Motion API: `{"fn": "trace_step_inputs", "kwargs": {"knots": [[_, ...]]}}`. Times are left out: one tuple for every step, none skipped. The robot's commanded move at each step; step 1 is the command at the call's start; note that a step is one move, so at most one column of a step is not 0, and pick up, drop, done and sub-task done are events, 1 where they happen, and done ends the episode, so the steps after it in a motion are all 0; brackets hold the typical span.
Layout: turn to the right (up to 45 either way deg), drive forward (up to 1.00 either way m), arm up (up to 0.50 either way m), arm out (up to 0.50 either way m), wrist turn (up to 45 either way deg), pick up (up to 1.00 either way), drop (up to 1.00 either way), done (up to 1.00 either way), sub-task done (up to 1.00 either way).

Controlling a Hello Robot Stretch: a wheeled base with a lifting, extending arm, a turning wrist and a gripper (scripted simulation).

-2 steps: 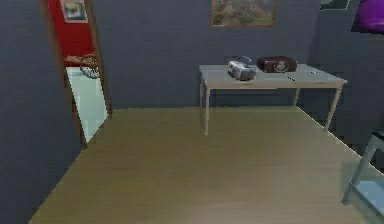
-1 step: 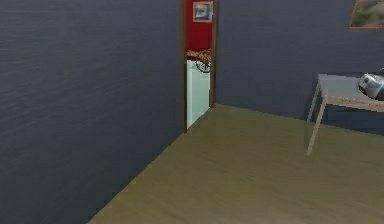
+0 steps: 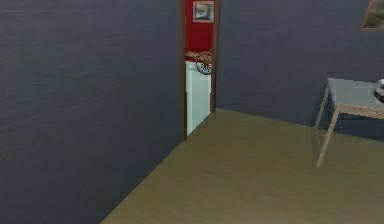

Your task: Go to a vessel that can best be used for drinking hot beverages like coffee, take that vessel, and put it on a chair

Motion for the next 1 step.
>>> {"fn": "trace_step_inputs", "kwargs": {"knots": [[45.0,0.0,0.0,0.0,0.0,0.0,0.0,0.0,0.0]]}}
